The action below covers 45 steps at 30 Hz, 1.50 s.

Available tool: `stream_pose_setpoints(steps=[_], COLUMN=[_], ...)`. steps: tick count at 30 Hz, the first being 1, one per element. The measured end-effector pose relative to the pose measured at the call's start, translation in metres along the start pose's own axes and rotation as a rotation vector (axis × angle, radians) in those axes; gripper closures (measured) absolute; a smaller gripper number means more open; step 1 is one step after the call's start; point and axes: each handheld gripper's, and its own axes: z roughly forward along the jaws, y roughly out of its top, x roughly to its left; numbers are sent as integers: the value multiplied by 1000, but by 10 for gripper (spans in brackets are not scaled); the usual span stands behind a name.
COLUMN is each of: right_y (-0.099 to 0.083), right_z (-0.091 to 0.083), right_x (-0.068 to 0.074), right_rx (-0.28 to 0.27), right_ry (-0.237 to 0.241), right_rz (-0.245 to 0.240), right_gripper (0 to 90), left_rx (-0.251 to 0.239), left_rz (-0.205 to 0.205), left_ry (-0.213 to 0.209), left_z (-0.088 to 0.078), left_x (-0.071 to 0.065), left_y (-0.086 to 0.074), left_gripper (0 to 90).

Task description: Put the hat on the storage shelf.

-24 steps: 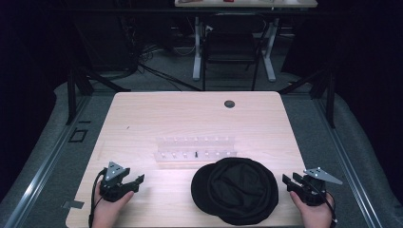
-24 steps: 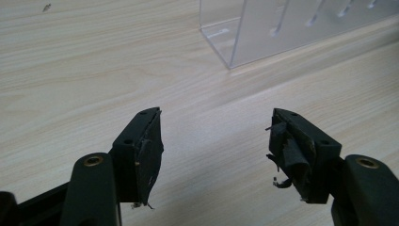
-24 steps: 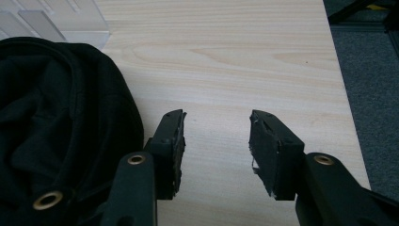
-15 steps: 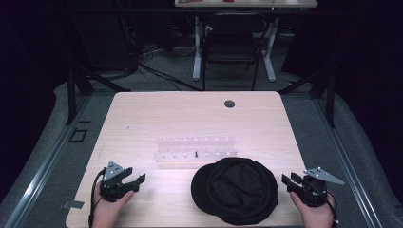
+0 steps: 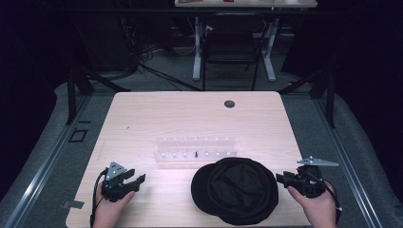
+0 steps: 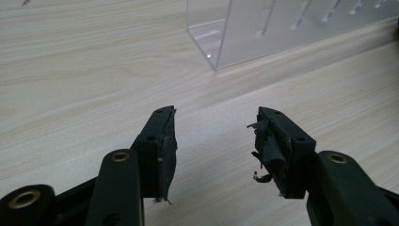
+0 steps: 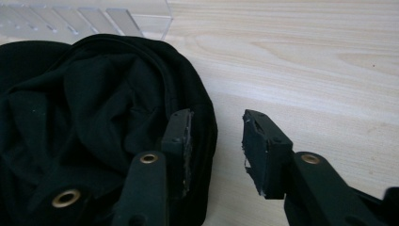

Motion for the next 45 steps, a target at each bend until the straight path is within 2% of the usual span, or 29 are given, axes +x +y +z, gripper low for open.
stream_pose_setpoints(steps=[1, 5, 8, 10, 17, 20, 22, 23, 24, 25, 26, 30, 32, 34, 35, 37, 38, 39, 40, 41, 42, 45], right_y=[0, 8, 10, 11, 17, 21, 22, 23, 25, 25, 25, 26, 27, 27, 29, 27, 29, 27, 28, 27, 28, 27], right_z=[0, 4, 9, 13, 19, 23, 25, 26, 29, 29, 31, 35, 37, 38, 38, 41, 41, 43, 43, 45, 45, 47], right_x=[0, -2, -5, -7, -7, -5, -4, -5, -6, -6, -7, -10, -10, -11, -13, -12, -15, -14, -16, -15, -16, -16], right_rx=[0, 81, 149, 187, 263, 311, 323, 339, 379, 379, 405, 428, 433, 435, 471, 462, 494, 486, 509, 493, 511, 510], right_ry=[0, 28, 46, 63, 116, 114, 106, 110, 112, 112, 119, 133, 142, 149, 151, 153, 165, 163, 166, 163, 165, 169], right_rz=[0, 11, 35, 34, 51, 49, 42, 42, 44, 44, 55, 73, 108, 111, 91, 123, 105, 120, 109, 127, 119, 145], right_gripper=[657, 694, 695, 684, 719, 755, 764, 761, 756, 756, 760, 776, 782, 781, 782, 773, 767, 762, 754, 750, 750, 758], left_rx=[-1, 3, 2, 3, 2, 1, 0, 1, 1, 1, 1, 3, 5, 5, 5, 4, 4, 4, 4, 3, 4, 5], left_rz=[-2, 7, 3, 0, -1, -1, -3, -5, -6, -6, -7, -9, -10, -11, -10, -10, -10, -10, -10, -10, -9, -11], left_ry=[-3, -8, -8, -9, -10, -11, -13, -14, -15, -14, -14, -15, -18, -19, -19, -19, -19, -18, -18, -18, -18, -17], left_z=[0, 0, 1, 1, 1, 1, 0, 0, 0, 1, 1, 1, 1, 1, 1, 1, 1, 1, 1, 1, 1, 1], left_x=[0, -1, -1, -1, -1, -1, -1, -1, -1, -1, -1, -1, -1, -1, -1, -1, -1, -1, -1, -1, -1, -1], left_y=[0, 0, 0, 0, 0, 0, 0, 0, 0, 0, 0, 0, 0, 0, 0, 0, 0, 0, 0, 0, 0, 0], left_gripper=[490, 490, 487, 484, 483, 483, 483, 484, 484, 484, 484, 484, 484, 485, 485, 485, 484, 484, 485, 484, 484, 485])
